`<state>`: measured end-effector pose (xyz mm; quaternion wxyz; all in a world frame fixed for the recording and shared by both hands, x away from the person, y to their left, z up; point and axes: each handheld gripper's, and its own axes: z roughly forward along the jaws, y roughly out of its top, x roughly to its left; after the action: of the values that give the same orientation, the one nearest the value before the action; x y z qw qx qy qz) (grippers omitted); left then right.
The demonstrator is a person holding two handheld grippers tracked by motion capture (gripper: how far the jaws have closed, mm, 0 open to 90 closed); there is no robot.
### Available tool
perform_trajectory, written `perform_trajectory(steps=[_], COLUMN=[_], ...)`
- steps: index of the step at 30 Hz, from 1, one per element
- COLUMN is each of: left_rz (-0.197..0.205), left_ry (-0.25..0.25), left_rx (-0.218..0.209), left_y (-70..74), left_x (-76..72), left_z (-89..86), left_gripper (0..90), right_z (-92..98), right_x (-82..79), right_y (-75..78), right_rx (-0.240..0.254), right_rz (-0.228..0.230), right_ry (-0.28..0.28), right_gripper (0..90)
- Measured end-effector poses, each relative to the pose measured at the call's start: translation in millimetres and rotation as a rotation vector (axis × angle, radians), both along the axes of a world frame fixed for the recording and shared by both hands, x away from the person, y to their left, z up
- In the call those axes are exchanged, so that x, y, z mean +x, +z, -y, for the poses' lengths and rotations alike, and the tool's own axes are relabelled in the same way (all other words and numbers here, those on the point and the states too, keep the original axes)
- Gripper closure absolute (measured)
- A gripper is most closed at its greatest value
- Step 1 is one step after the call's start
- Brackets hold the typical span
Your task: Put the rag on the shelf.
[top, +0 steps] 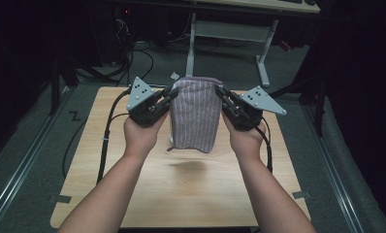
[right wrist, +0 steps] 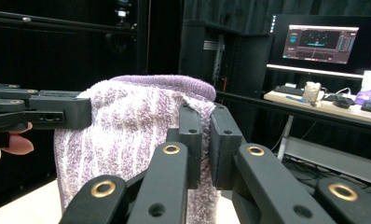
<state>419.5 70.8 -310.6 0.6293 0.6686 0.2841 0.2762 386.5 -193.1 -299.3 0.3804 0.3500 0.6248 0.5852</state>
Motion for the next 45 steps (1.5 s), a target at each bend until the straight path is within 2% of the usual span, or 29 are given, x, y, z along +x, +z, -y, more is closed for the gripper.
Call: perform_trajectory(steps=[2, 5, 9, 16, 22, 26, 30, 32, 34, 36, 38, 39, 40, 41, 42, 43, 45], left_rz=[0.010, 0.001, -0.029, -0.075, -0.099, -0.106, -0.100, -0.136, -0.188, -0.209, -0.212, -0.226, -0.244, -0.266, -0.279, -0.283, -0.326], left_ry=[0.007, 0.017, 0.031, 0.056, 0.066, 0.079, 0.099, 0.111, 0.127, 0.136, 0.145, 0.154, 0.162, 0.166, 0.176, 0.178, 0.141], left_rx=[0.013, 0.016, 0.032, 0.033, 0.032, 0.071, 0.110, 0.126, 0.132, 0.148, 0.181, 0.193, 0.195, 0.201, 0.195, 0.179, 0.136], left_y=[0.3, -0.7, -6.3, -13.4, -11.0, -7.3, -6.3, -7.9, -9.5, -12.0, -16.8, -20.2, -24.3, -28.2, -31.9, -33.4, -36.1], left_x=[5.9, 17.3, 34.5, 58.5, 77.3, 89.0, 98.8, 108.8, 120.3, 127.0, 130.2, 131.9, 133.9, 135.9, 136.9, 136.9, 138.9], left_z=[1.4, 3.3, 3.9, 2.4, 9.2, 14.0, 17.9, 20.3, 21.5, 24.7, 27.9, 28.6, 29.0, 29.6, 29.3, 28.4, 25.8], left_gripper=[80.9, 80.8, 80.9, 80.8, 80.7, 80.3, 80.2, 80.0, 79.5, 79.1, 78.9, 78.2, 71.8, 71.8, 67.4, 61.3, 53.5], right_z=[0.2, -1.0, -0.9, -7.8, -4.0, 2.7, 4.8, 3.1, -1.4, -5.0, -4.9, -4.7, -5.0, -5.0, -4.9, -4.1, -2.5], right_x=[6.7, 17.7, 37.6, 65.9, 81.2, 94.7, 105.7, 113.1, 121.4, 132.3, 135.8, 139.2, 146.8, 146.8, 150.4, 153.6, 155.4], right_y=[0.3, -1.9, -6.9, -13.4, -13.9, -13.1, -13.9, -15.4, -17.5, -22.6, -24.7, -27.2, -34.7, -34.7, -39.1, -44.1, -48.9], right_rx=[0.013, 0.024, 0.058, 0.017, 0.028, 0.033, 0.006, -0.012, -0.073, -0.111, -0.118, -0.119, -0.144, -0.144, -0.154, -0.152, -0.149], right_rz=[-0.006, -0.010, -0.049, -0.063, -0.080, -0.107, -0.110, -0.132, -0.146, -0.180, -0.194, -0.207, -0.244, -0.244, -0.268, -0.301, -0.331], right_ry=[-0.008, -0.024, -0.025, -0.035, -0.046, -0.030, -0.036, -0.048, -0.077, -0.107, -0.110, -0.109, -0.105, -0.105, -0.111, -0.115, -0.114], right_gripper=[85.5, 85.5, 85.5, 85.4, 85.4, 85.3, 85.3, 85.3, 85.2, 85.1, 85.0, 84.8, 82.4, 82.4, 78.1, 69.7, 62.4])
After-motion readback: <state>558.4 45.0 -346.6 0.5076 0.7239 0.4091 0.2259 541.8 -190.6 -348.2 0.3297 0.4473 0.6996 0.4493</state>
